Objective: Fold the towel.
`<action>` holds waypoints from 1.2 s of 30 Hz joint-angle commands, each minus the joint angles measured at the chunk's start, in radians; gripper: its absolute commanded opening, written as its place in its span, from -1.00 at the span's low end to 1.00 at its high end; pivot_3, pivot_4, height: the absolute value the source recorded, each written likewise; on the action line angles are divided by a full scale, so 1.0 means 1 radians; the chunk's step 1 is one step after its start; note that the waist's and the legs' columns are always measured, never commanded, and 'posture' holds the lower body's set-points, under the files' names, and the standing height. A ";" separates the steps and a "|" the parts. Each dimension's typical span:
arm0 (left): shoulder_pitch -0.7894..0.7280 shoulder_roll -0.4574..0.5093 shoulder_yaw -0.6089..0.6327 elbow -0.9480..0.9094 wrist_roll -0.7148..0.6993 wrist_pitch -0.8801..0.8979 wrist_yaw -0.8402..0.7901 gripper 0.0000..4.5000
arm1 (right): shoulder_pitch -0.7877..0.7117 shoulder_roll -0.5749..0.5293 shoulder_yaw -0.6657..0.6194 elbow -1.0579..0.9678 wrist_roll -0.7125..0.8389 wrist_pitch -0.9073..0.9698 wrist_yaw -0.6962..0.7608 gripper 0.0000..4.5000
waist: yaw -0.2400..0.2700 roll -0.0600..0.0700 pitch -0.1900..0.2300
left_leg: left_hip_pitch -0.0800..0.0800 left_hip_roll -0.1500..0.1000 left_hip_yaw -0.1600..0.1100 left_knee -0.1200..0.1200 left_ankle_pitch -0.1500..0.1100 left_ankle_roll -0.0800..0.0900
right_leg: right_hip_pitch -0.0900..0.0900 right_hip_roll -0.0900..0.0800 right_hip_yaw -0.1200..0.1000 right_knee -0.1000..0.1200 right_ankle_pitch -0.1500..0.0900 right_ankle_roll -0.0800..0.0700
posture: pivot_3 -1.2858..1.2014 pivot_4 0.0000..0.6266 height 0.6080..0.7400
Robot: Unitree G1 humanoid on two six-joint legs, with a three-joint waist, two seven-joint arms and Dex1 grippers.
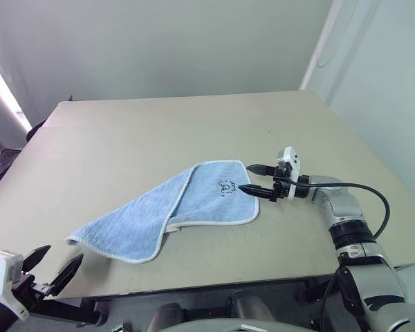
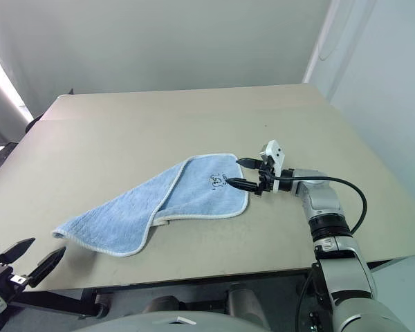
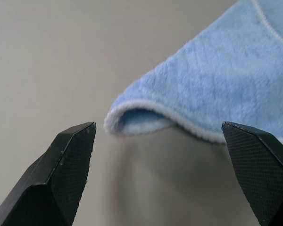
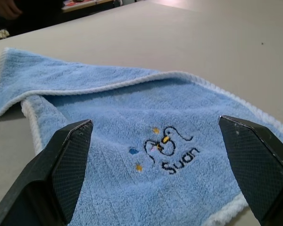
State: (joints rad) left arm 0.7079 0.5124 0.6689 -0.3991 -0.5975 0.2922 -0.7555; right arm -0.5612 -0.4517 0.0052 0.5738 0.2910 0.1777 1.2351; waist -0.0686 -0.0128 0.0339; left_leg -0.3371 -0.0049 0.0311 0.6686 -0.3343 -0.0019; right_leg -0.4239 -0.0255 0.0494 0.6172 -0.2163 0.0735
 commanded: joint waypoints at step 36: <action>-0.065 -0.048 -0.265 -0.152 0.070 0.026 0.102 1.00 | -0.493 0.273 -0.066 0.747 -0.222 -0.009 -0.817 0.98 | -0.011 0.002 0.001 | -0.001 0.000 0.000 -0.001 0.000 0.000 | -0.001 -0.002 0.001 0.000 0.001 0.000 | 0.03 -1.00 1.00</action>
State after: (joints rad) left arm 0.6511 0.4625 0.4039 -0.5245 -0.5313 0.3240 -0.6638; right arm -1.0108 -0.1834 -0.0312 1.3201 0.0612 0.1657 0.4345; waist -0.0794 -0.0106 0.0345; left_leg -0.3383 -0.0046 0.0309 0.6680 -0.3343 -0.0020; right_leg -0.4254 -0.0271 0.0505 0.6176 -0.2156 0.0731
